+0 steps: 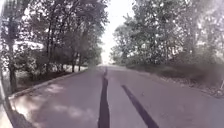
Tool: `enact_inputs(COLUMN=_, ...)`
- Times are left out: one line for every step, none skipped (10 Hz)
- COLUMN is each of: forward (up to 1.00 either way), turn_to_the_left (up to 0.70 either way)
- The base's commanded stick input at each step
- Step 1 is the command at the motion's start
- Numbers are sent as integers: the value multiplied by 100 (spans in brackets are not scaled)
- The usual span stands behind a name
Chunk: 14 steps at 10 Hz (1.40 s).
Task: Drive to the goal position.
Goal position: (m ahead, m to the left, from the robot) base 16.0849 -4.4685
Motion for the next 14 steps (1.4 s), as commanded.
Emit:
enact_inputs(forward=70, turn_to_the_left=0)
enact_inputs(forward=70, turn_to_the_left=0)
enact_inputs(forward=70, turn_to_the_left=0)
enact_inputs(forward=70, turn_to_the_left=0)
enact_inputs(forward=70, turn_to_the_left=0)
enact_inputs(forward=70, turn_to_the_left=0)
enact_inputs(forward=70, turn_to_the_left=0)
enact_inputs(forward=70, turn_to_the_left=0)
enact_inputs(forward=70, turn_to_the_left=0)
enact_inputs(forward=70, turn_to_the_left=0)
enact_inputs(forward=70, turn_to_the_left=0)
enact_inputs(forward=70, turn_to_the_left=0)
enact_inputs(forward=70, turn_to_the_left=0)
enact_inputs(forward=70, turn_to_the_left=0)
